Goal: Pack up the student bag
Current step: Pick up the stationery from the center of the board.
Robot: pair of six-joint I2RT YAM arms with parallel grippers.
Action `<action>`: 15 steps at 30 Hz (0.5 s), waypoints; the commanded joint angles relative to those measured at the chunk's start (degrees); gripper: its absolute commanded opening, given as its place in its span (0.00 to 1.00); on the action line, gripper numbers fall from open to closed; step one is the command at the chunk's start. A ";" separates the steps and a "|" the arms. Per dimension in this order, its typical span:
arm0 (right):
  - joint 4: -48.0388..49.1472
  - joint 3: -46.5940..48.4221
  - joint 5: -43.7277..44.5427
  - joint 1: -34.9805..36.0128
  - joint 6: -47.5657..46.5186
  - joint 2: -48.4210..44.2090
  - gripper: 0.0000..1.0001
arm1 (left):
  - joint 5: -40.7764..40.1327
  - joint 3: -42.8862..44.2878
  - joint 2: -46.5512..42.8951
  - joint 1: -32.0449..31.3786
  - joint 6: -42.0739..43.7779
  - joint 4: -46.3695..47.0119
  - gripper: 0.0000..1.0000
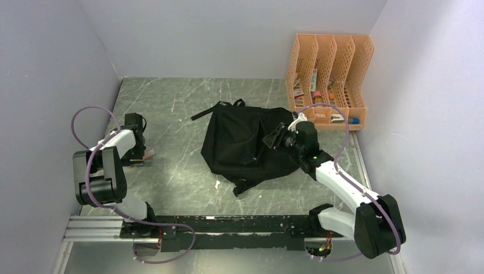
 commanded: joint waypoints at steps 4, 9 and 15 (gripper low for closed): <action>0.96 -1.33 0.32 -0.26 -0.05 -2.04 0.39 | -3.58 3.92 2.97 -2.35 -3.10 -1.57 0.74; 1.31 -1.63 0.54 -0.32 -1.14 -2.52 0.39 | -6.19 6.38 5.08 -3.95 -4.47 -2.91 0.74; 1.62 -1.64 0.25 -0.31 -1.93 -3.16 0.40 | -5.77 8.21 7.47 -4.35 -5.23 -4.81 0.73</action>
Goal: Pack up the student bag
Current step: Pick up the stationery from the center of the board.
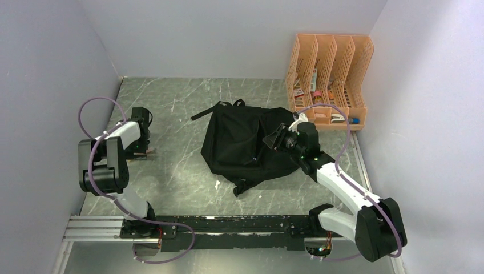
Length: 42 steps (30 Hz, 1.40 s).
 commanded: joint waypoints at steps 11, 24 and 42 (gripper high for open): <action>1.40 -0.99 0.68 -0.28 -1.75 -2.42 0.40 | 0.40 3.09 3.68 -2.65 -1.29 -3.48 0.58; 0.90 -0.72 1.00 -0.30 -1.80 -2.60 0.40 | 1.27 -0.20 3.71 -3.04 0.12 0.38 0.26; 0.02 -0.28 1.44 -0.29 -1.93 -2.51 0.41 | 13.00 -4.82 0.40 -7.67 25.56 19.47 0.05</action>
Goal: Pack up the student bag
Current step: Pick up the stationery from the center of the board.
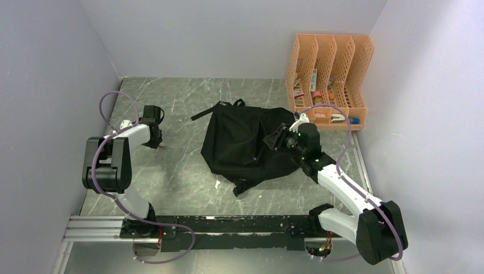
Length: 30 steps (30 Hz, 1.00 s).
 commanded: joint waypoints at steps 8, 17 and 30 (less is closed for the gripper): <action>-0.27 1.01 0.14 -0.26 0.37 -0.61 0.41 | 19.66 -0.71 -7.15 -0.66 28.58 14.61 0.05; -2.28 4.05 0.36 -0.27 2.59 -3.56 0.41 | 44.54 -1.85 -13.04 -1.76 39.50 34.91 0.05; 10.77 7.57 -9.60 -0.25 11.85 -4.14 0.46 | 71.66 -1.62 -12.24 -19.01 40.28 65.41 0.05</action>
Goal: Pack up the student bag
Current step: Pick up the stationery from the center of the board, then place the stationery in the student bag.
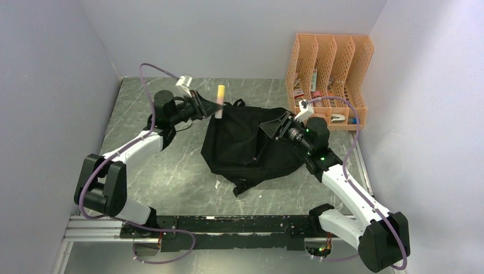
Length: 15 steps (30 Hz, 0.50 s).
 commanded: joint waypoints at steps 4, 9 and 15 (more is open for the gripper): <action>7.51 3.56 -4.38 -0.32 4.93 0.91 0.51 | 10.53 0.35 0.85 -7.64 0.78 14.37 0.05; 9.24 3.19 -4.00 -0.23 5.55 0.92 0.54 | 9.89 1.28 1.68 -12.35 2.23 12.71 0.05; 9.36 2.83 -3.69 -0.23 5.37 0.75 0.56 | 9.16 1.79 3.79 -15.90 0.68 14.89 0.05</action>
